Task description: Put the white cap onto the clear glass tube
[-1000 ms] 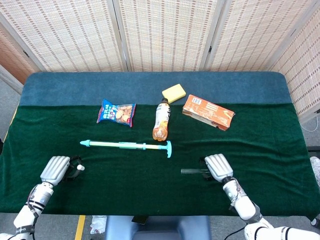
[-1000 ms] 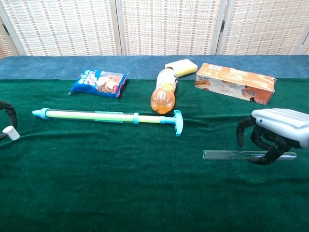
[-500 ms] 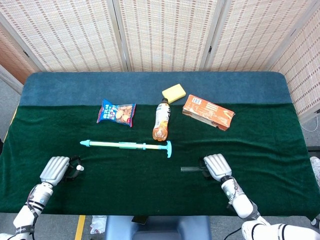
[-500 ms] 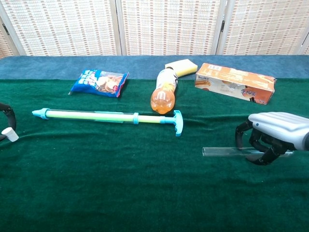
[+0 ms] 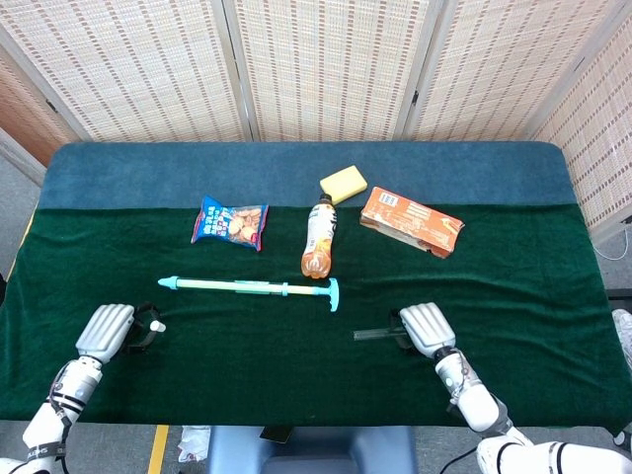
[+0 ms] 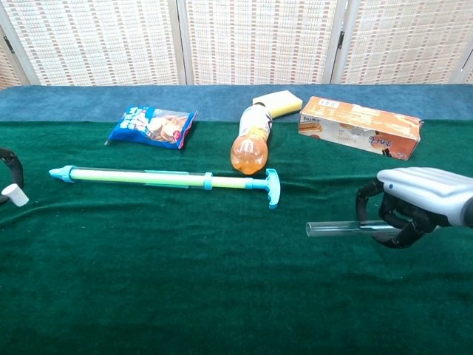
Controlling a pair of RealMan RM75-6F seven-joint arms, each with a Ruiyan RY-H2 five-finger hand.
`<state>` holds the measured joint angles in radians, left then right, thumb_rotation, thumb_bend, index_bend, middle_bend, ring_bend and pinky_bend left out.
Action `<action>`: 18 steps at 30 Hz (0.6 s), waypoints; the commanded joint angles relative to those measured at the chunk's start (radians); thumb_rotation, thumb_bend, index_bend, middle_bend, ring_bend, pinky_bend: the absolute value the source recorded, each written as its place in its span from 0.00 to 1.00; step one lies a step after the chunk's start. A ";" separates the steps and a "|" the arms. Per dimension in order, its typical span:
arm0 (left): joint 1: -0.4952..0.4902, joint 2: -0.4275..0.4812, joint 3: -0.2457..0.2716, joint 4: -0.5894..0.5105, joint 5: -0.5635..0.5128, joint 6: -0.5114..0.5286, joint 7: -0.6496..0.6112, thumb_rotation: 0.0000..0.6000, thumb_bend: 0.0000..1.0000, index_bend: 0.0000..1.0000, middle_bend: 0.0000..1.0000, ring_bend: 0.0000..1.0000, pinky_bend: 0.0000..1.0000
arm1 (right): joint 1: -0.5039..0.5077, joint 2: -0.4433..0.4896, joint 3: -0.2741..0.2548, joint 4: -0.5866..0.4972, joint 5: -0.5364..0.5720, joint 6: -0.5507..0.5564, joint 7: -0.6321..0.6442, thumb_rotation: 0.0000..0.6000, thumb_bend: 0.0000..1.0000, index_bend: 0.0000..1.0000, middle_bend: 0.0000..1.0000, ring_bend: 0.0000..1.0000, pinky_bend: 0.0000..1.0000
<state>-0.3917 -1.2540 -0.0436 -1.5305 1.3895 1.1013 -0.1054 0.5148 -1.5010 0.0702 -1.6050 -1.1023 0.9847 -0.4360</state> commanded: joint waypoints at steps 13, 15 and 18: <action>-0.053 0.104 -0.125 -0.196 0.079 0.097 -0.210 1.00 0.56 0.55 1.00 0.90 0.91 | 0.066 0.031 0.116 -0.195 -0.047 -0.035 0.228 1.00 0.64 0.86 0.97 1.00 1.00; -0.059 0.105 -0.132 -0.220 0.099 0.113 -0.199 1.00 0.56 0.55 1.00 0.90 0.91 | 0.082 0.019 0.132 -0.208 -0.029 -0.051 0.252 1.00 0.65 0.86 0.97 1.00 1.00; -0.064 0.107 -0.134 -0.255 0.132 0.136 -0.177 1.00 0.56 0.56 1.00 0.89 0.91 | 0.102 -0.002 0.156 -0.219 -0.002 -0.059 0.276 1.00 0.65 0.87 0.97 1.00 1.00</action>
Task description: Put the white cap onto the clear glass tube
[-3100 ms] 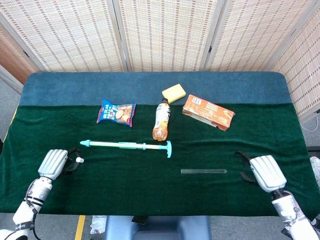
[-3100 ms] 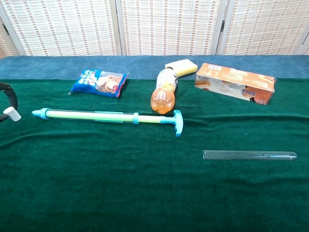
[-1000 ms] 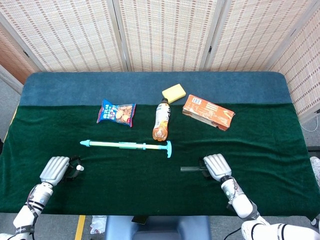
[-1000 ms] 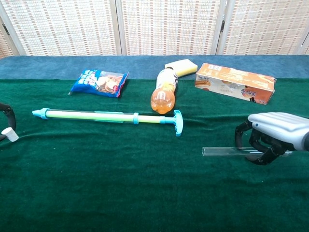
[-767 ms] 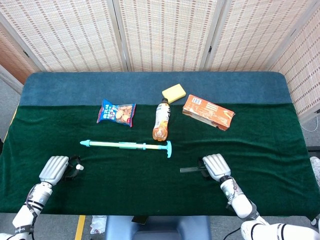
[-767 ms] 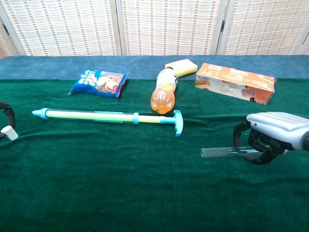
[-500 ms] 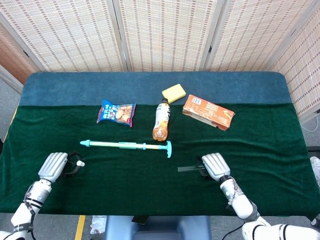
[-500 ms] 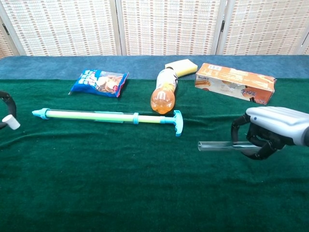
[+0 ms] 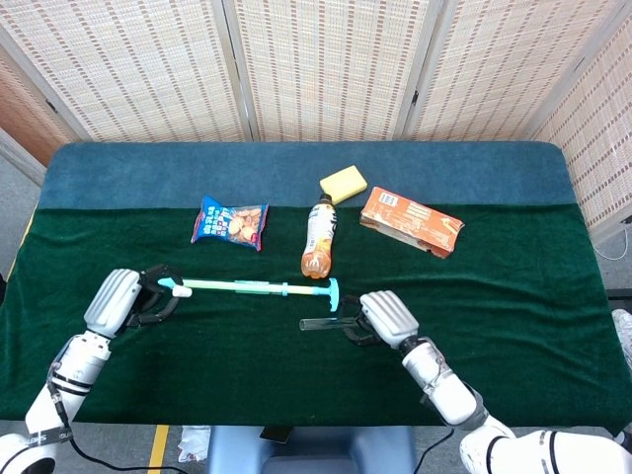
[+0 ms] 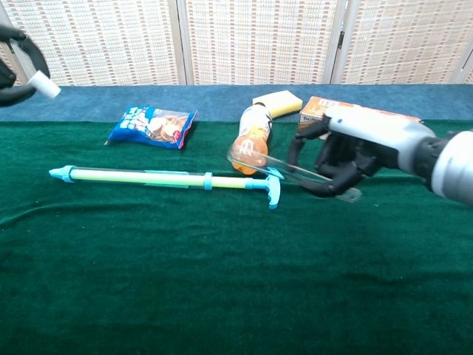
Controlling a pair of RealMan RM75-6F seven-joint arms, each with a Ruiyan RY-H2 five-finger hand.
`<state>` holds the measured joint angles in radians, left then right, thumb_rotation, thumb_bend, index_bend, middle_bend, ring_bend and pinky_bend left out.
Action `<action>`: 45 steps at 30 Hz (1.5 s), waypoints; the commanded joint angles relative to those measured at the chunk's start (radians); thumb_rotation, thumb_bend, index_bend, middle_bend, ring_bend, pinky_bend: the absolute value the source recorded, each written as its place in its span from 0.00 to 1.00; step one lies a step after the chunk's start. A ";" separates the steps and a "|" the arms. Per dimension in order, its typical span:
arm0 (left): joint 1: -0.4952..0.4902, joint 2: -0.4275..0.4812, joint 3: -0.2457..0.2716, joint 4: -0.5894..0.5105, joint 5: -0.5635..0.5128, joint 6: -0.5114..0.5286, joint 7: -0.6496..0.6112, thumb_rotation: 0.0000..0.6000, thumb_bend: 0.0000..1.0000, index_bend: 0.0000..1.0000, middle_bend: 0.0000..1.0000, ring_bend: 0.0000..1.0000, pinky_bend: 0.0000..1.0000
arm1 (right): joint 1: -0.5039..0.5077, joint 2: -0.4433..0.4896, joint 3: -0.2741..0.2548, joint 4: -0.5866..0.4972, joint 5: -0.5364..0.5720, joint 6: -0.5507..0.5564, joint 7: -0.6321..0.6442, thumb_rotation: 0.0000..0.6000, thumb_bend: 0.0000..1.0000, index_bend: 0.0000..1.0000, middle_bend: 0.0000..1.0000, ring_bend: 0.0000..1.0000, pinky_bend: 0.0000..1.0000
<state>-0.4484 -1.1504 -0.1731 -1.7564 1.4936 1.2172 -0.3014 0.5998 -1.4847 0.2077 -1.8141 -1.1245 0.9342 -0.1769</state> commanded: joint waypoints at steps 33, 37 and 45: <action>-0.070 -0.082 0.031 -0.120 0.160 0.066 0.226 1.00 0.56 0.57 1.00 0.89 0.91 | 0.127 -0.232 0.101 0.036 0.119 0.043 0.126 1.00 0.66 0.88 0.97 1.00 1.00; -0.073 -0.086 0.032 -0.118 0.154 0.064 0.229 1.00 0.56 0.57 1.00 0.89 0.91 | 0.130 -0.235 0.103 0.037 0.119 0.047 0.130 1.00 0.66 0.88 0.97 1.00 1.00; -0.079 -0.088 0.034 -0.119 0.147 0.063 0.235 1.00 0.56 0.57 1.00 0.89 0.91 | 0.135 -0.239 0.102 0.042 0.119 0.044 0.145 1.00 0.66 0.88 0.97 1.00 1.00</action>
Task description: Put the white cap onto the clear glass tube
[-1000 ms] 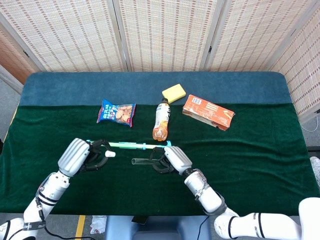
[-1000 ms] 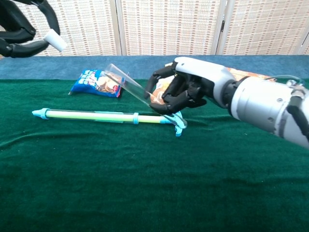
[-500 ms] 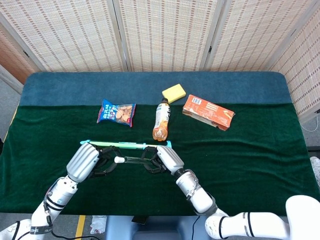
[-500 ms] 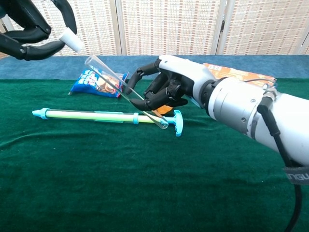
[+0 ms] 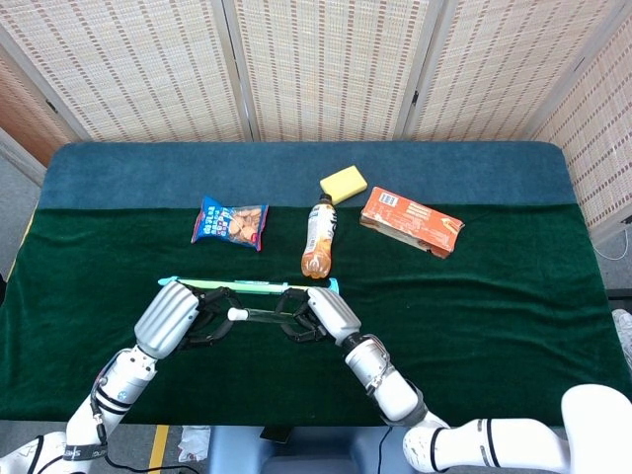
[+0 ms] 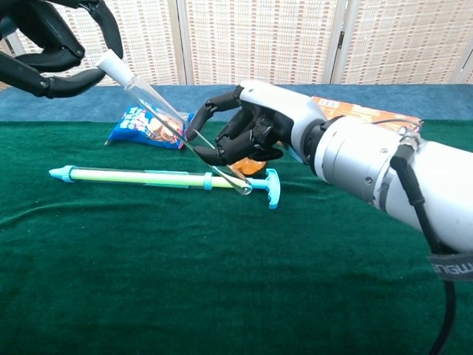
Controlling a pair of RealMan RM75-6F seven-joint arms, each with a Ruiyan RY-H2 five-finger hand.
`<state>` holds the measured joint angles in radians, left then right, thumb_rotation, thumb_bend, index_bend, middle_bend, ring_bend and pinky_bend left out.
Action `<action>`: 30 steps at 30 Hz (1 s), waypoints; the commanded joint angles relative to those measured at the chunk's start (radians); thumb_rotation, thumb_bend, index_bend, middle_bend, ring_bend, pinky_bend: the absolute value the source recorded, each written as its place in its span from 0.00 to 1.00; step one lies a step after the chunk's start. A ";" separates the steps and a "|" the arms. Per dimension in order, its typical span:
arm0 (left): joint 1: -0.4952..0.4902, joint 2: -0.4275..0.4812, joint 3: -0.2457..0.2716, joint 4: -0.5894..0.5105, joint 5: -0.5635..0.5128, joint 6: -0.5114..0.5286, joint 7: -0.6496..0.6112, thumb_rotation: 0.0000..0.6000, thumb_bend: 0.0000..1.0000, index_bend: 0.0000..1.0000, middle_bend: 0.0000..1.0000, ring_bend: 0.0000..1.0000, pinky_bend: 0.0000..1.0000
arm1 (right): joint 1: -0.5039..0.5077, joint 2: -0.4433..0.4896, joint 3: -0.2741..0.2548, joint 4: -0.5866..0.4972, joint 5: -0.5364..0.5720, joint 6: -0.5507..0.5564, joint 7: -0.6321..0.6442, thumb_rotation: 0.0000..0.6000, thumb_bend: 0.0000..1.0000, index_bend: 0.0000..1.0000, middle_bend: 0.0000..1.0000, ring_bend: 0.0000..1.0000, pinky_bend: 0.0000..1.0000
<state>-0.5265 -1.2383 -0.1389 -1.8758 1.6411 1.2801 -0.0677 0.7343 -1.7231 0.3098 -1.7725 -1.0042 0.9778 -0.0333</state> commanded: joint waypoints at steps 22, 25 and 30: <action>-0.014 -0.012 0.005 0.010 -0.021 -0.009 -0.007 1.00 0.56 0.57 1.00 0.89 0.91 | 0.018 -0.016 0.004 0.007 0.007 0.005 0.007 1.00 0.66 0.88 0.97 1.00 1.00; -0.015 -0.014 0.006 0.012 -0.024 -0.009 -0.012 1.00 0.56 0.57 1.00 0.89 0.91 | 0.020 -0.020 0.003 0.006 0.005 0.009 0.004 1.00 0.66 0.88 0.97 1.00 1.00; -0.016 -0.017 0.008 0.015 -0.025 -0.008 -0.014 1.00 0.56 0.57 1.00 0.89 0.91 | 0.024 -0.025 0.004 0.004 0.006 0.014 0.000 1.00 0.66 0.88 0.97 1.00 1.00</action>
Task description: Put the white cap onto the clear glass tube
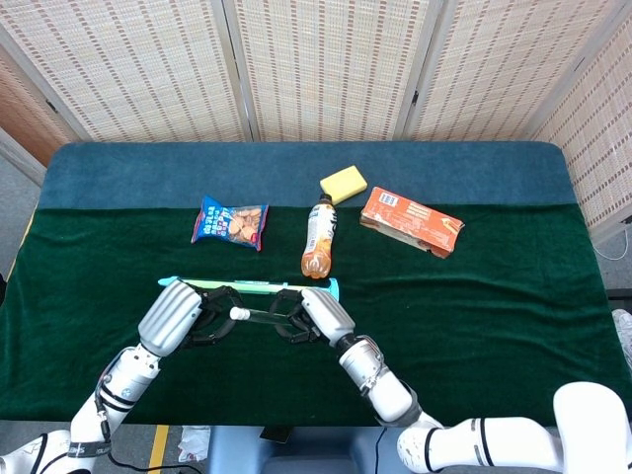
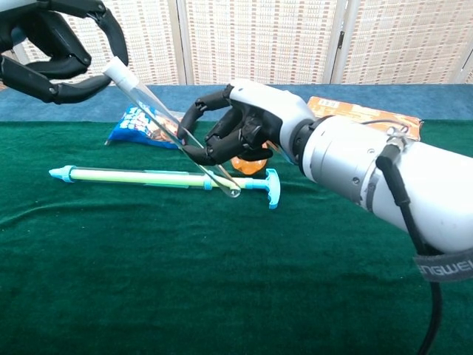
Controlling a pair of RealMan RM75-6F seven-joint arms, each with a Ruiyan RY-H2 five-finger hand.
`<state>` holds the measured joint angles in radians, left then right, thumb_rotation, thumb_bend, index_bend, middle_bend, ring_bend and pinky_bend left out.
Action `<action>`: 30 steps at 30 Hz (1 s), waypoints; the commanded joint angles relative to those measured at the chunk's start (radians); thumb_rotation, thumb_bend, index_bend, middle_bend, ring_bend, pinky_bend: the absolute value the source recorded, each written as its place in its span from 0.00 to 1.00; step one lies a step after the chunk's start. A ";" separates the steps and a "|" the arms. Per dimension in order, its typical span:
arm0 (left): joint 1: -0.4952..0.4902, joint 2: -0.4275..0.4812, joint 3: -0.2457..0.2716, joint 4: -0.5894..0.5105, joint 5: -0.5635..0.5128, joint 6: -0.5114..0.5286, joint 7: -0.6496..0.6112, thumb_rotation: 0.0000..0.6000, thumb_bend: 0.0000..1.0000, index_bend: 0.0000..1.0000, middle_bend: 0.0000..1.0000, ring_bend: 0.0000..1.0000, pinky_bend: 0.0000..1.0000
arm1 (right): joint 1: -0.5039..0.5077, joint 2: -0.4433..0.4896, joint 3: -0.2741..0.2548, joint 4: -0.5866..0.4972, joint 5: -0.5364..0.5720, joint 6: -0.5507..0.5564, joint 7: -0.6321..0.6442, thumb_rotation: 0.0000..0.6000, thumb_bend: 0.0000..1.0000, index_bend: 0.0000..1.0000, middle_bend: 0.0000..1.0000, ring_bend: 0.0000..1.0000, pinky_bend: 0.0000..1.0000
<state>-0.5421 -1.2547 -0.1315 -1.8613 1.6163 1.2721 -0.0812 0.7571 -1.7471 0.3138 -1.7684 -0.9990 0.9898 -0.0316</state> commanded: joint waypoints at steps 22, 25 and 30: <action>-0.011 0.076 0.030 -0.043 -0.038 -0.078 -0.007 1.00 0.24 0.00 0.58 0.47 0.71 | -0.008 0.038 -0.038 0.010 0.045 0.013 -0.076 1.00 0.66 0.88 0.97 1.00 1.00; -0.004 0.089 0.032 -0.038 -0.036 -0.067 -0.027 1.00 0.24 0.00 0.44 0.32 0.53 | -0.004 0.065 -0.060 0.008 0.060 0.019 -0.144 1.00 0.66 0.88 0.97 1.00 1.00; 0.023 0.111 0.033 -0.017 -0.054 -0.036 -0.047 1.00 0.24 0.00 0.37 0.21 0.34 | 0.011 0.082 -0.101 0.022 0.108 0.042 -0.281 1.00 0.66 0.88 0.97 1.00 1.00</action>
<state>-0.5255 -1.1486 -0.0993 -1.8839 1.5680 1.2294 -0.1234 0.7594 -1.6764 0.2384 -1.7550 -0.9176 1.0174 -0.2540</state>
